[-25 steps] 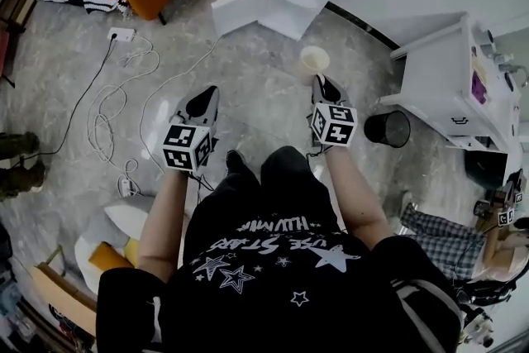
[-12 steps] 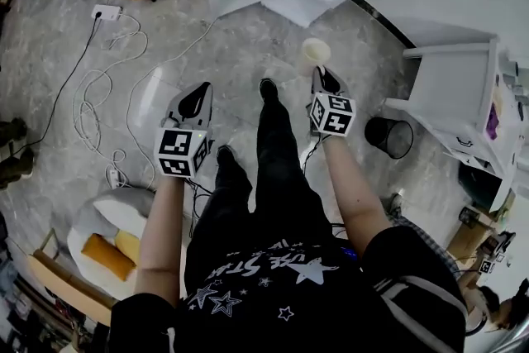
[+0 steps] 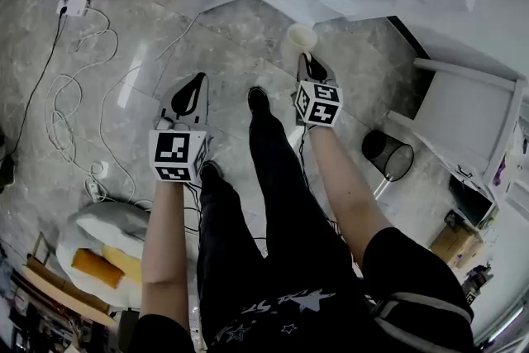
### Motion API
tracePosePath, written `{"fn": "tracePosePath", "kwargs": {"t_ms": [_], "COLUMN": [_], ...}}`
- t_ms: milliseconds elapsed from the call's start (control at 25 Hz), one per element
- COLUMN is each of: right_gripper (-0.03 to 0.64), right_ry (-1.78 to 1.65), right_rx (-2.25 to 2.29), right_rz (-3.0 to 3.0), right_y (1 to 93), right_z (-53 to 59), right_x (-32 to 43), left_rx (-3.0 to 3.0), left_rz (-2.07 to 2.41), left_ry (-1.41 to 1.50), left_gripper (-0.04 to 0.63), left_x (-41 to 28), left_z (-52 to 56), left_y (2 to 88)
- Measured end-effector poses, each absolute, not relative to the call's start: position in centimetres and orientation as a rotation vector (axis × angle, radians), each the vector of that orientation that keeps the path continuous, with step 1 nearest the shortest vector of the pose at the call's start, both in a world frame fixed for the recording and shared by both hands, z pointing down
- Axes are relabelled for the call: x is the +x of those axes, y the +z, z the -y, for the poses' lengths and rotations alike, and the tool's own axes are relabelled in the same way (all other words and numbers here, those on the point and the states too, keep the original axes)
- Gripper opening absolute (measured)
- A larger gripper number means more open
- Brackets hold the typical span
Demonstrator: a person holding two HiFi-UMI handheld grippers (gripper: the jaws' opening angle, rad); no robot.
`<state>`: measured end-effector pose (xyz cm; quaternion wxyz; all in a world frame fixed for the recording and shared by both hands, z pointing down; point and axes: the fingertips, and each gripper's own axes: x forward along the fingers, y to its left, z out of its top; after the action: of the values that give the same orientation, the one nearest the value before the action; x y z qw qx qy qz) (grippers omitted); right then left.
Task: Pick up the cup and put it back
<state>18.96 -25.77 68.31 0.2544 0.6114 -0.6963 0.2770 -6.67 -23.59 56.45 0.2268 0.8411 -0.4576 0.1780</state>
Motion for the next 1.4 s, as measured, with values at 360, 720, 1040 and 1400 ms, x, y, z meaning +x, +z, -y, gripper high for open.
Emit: {"fn": "tracePosePath", "kwargs": {"t_ms": [360,720,1040,1400], "right_gripper": [0.043,0.043,0.044,0.083], "right_ry": [0.793,0.699,0.611,0.564], "right_rx": [1.770,1.927,2.054,2.043], "right_rz": [1.849,1.820,1.865,1.838], "right_y": [84.4,94.2,99.8,101.6], "right_z": [35.4,44.0,48.6,50.7], "right_x": [23.5,29.7,32.0,31.1], "left_rx": [2.338,2.417,2.480,2.451], "left_rz": [1.139,1.098,1.104,1.154], "left_ry": [0.593,0.446,0.393,0.404], "left_gripper": [0.011,0.010,0.011,0.011], "left_x": [-3.9,0.9,2.2,0.1], "left_z": [28.2,34.0,37.4,37.3], "left_y": [74.7,85.6,92.1,94.1]}}
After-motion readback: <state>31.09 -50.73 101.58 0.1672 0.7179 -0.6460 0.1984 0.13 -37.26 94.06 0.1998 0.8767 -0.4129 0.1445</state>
